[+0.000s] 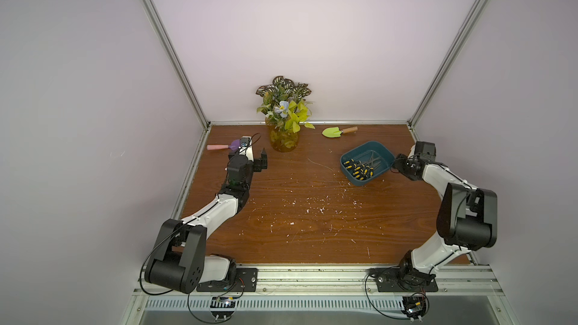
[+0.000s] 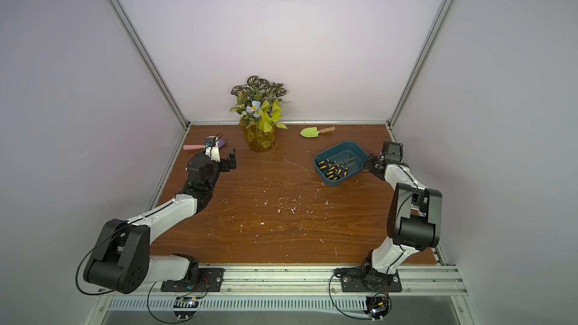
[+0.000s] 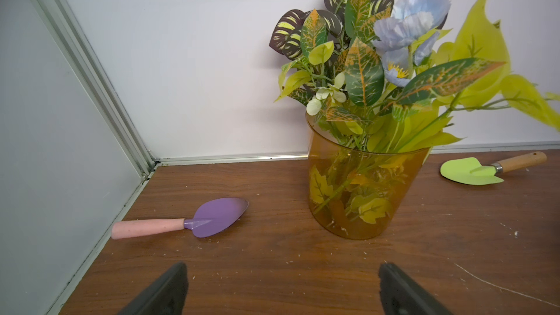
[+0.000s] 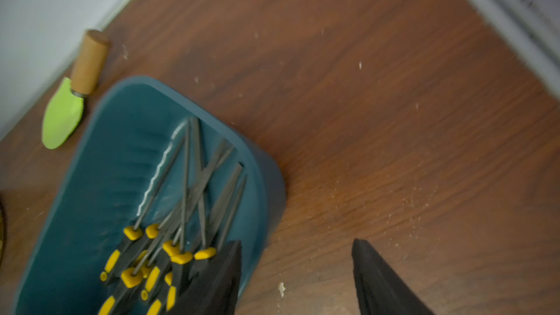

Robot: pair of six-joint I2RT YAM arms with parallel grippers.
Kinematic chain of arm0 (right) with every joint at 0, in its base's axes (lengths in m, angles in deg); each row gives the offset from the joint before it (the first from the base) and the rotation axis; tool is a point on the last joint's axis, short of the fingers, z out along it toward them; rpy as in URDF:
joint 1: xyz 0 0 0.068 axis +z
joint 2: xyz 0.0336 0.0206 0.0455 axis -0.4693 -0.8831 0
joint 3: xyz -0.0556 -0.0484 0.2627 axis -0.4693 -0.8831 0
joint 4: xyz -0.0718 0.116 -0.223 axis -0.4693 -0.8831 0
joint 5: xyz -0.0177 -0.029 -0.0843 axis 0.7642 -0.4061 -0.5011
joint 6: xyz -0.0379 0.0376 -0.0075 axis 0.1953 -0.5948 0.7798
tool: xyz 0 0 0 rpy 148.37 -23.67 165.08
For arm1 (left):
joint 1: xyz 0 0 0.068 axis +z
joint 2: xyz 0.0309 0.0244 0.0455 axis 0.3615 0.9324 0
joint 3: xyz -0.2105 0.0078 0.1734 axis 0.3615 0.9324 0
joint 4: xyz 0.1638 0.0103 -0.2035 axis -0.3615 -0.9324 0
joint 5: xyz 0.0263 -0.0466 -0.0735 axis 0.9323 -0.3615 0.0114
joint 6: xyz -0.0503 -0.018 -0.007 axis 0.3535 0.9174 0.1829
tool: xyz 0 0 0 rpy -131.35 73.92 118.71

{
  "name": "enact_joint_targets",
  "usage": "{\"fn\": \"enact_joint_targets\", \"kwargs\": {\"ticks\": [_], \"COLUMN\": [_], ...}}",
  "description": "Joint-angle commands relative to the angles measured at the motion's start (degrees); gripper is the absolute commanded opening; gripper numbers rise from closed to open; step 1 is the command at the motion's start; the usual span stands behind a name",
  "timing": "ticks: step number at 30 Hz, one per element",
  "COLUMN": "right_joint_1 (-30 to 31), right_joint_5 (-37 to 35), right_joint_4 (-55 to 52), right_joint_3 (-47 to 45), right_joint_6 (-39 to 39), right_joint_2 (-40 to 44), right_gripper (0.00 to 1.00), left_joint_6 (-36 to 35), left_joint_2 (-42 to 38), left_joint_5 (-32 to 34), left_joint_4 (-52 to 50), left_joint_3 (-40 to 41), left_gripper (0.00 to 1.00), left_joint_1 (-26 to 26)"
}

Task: Take the file tool out of the storage box
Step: Move the storage box to the center of the board.

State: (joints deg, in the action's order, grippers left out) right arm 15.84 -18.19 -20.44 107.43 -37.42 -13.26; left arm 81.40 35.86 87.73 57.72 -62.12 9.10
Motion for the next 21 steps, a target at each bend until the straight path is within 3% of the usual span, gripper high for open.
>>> {"fn": "enact_joint_targets", "kwargs": {"ticks": [1,4,6,9,15,21], "right_joint_1": [0.69,0.78,0.79,0.80,2.49,9.85], "right_joint_5": [5.13,6.21,6.49,7.14,7.90,6.70], "right_joint_4": [-2.95,-1.75,-2.30,-2.48,-6.87,-10.77], "right_joint_3": [1.12,0.30,0.80,0.64,2.95,5.50], "right_joint_6": [0.06,0.34,0.74,1.23,7.48,13.55], "right_joint_2": [-0.02,-0.52,-1.15,-1.12,-1.62,-2.38], "right_gripper": [0.57,0.45,0.25,0.07,0.00,0.00], "left_joint_6": [0.48,0.54,0.37,0.26,-0.17,-0.23], "left_joint_2": [-0.28,-0.37,-0.54,-0.63,-0.37,0.63], "left_joint_5": [-2.51,-2.75,-2.58,-2.46,-3.53,-7.70], "left_joint_4": [-0.84,-1.20,-1.37,-1.90,-4.88,-8.54], "left_joint_3": [-1.47,-1.48,-1.41,-1.86,-3.92,-7.05], "left_gripper": [0.99,0.99,0.99,0.99,0.99,0.99], "left_joint_1": [-0.39,-0.41,-0.47,-0.46,-0.46,-0.45]}}
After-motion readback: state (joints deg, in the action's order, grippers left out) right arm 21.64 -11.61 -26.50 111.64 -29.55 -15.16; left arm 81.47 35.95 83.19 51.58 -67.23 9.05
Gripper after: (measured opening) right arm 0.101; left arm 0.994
